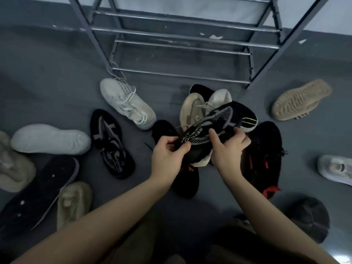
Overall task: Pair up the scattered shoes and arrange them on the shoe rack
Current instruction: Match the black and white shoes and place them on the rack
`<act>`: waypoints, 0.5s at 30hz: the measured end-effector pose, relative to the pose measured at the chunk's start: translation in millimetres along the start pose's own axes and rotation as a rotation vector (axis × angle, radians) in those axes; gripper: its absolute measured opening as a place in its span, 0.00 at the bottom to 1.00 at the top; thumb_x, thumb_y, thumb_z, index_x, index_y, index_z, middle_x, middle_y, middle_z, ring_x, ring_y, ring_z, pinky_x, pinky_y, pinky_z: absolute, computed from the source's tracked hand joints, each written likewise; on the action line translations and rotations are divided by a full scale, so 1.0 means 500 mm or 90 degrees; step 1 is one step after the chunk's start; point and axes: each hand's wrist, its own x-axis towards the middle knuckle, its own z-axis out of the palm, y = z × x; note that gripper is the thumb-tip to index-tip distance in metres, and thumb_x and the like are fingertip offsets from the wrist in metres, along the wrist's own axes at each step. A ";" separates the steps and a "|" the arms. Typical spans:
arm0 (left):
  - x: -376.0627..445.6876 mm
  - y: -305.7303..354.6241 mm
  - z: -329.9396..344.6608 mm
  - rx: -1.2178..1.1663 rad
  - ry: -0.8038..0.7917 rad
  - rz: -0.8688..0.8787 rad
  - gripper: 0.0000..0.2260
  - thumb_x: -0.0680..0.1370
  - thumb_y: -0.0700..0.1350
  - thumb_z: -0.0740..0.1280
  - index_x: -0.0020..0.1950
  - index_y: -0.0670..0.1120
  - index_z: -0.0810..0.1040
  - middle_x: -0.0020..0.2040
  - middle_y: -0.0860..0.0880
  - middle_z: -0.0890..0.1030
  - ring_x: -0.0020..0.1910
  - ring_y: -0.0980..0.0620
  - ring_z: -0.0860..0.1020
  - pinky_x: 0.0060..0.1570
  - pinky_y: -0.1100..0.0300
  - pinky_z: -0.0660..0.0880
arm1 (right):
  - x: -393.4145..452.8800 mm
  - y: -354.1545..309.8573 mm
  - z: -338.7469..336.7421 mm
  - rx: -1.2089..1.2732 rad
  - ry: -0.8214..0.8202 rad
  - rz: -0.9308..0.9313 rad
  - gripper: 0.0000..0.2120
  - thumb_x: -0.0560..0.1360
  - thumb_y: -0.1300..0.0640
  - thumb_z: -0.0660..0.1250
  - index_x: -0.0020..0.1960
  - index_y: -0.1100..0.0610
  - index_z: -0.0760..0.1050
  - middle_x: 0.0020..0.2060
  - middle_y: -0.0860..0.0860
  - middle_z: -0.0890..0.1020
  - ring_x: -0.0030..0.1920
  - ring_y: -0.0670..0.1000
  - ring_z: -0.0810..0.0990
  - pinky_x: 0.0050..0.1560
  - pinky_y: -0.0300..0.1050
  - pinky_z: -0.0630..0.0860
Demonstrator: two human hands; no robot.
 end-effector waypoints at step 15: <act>0.082 -0.078 -0.312 0.348 0.222 0.010 0.18 0.77 0.56 0.60 0.62 0.48 0.72 0.61 0.42 0.71 0.59 0.44 0.72 0.62 0.51 0.69 | -0.044 -0.103 0.211 -0.014 -0.201 -0.223 0.28 0.74 0.55 0.66 0.72 0.50 0.63 0.63 0.53 0.72 0.61 0.49 0.73 0.65 0.44 0.69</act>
